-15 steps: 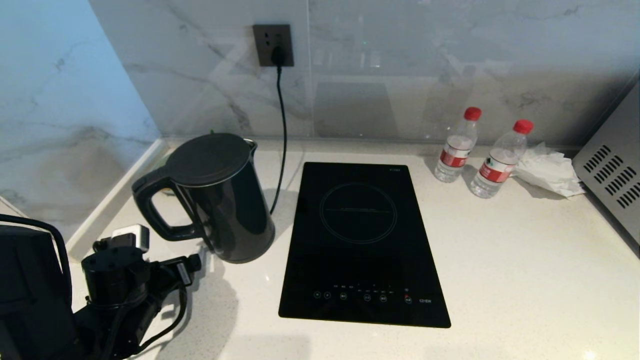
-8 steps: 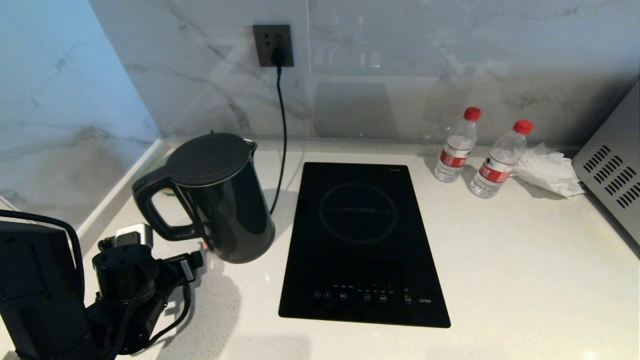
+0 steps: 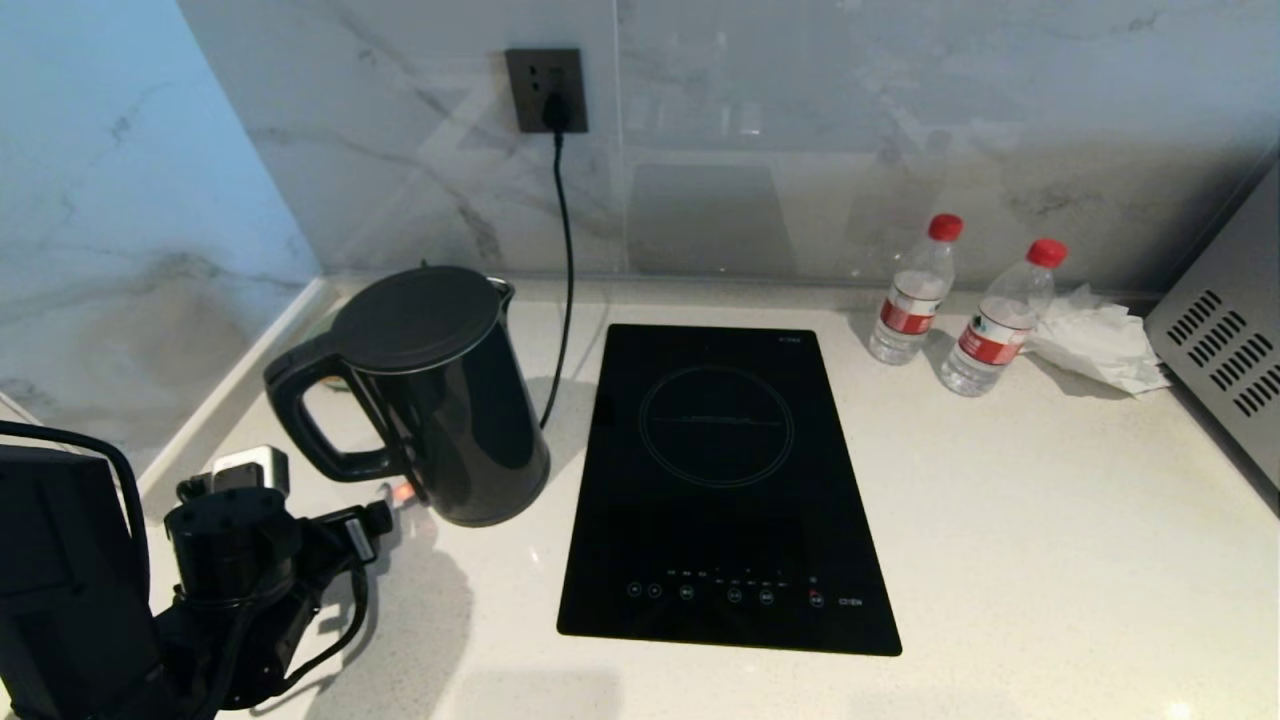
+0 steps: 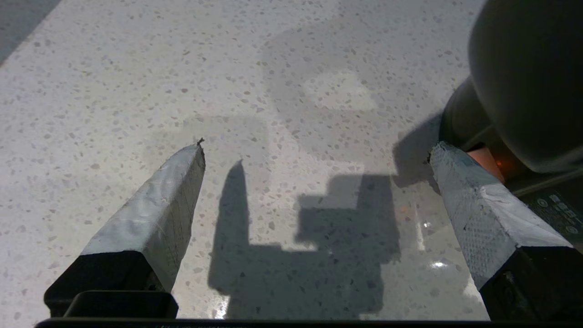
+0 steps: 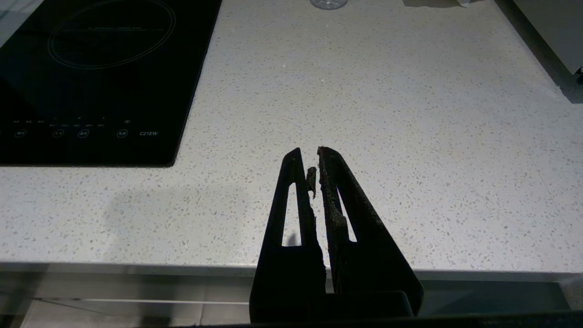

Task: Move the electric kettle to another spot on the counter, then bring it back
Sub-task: Finish boiling water

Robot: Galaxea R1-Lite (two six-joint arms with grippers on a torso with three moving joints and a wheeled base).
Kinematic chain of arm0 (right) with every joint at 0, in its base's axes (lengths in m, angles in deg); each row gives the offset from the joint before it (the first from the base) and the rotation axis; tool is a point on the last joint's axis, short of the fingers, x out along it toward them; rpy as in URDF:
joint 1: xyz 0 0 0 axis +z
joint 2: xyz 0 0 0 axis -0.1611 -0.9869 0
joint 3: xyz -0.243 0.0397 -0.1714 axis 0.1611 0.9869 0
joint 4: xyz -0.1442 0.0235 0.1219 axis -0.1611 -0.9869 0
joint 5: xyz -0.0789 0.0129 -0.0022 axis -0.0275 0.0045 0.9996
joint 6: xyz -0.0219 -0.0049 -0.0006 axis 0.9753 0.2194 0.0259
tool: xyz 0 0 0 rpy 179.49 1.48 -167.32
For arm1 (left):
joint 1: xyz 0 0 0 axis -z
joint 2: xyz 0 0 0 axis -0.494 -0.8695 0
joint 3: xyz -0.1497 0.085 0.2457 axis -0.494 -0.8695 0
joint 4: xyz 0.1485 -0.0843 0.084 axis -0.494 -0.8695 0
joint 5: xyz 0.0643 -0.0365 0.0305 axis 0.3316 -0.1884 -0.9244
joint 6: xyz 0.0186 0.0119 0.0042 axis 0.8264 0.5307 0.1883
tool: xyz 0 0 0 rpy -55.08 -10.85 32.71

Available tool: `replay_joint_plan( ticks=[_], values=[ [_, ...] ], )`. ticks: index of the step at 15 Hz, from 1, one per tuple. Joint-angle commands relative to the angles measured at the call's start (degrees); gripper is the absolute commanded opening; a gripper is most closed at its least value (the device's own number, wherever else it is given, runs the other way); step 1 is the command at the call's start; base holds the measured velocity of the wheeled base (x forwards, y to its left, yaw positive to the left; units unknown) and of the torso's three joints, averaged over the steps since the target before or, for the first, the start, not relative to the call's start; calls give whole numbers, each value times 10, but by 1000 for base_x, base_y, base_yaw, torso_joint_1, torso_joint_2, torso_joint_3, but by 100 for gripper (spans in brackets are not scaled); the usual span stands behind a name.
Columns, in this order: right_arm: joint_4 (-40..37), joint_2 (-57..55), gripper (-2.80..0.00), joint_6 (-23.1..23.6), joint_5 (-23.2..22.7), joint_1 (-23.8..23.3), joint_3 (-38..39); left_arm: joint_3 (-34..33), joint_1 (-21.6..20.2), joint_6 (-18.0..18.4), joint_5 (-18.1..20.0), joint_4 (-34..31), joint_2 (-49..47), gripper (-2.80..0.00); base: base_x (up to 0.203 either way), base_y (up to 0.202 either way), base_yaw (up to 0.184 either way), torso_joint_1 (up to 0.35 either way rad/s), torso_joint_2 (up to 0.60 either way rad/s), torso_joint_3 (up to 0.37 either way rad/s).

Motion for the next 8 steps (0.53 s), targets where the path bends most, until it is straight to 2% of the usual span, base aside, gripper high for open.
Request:
replay_joint_plan(
  ticks=[1, 4, 8],
  values=[
    [0, 0, -280, 0, 0, 0, 0, 0, -16, -1, -1, 6, 13, 0, 0, 0, 0, 0, 0, 0],
    [0, 0, -280, 0, 1, 0, 0, -3, -30, 1, 4, 6, 6, 0, 0, 0, 0, 0, 0, 0],
    [0, 0, -280, 0, 1, 0, 0, -9, -18, 4, 10, 6, -21, 0, 0, 0, 0, 0, 0, 0]
  ],
)
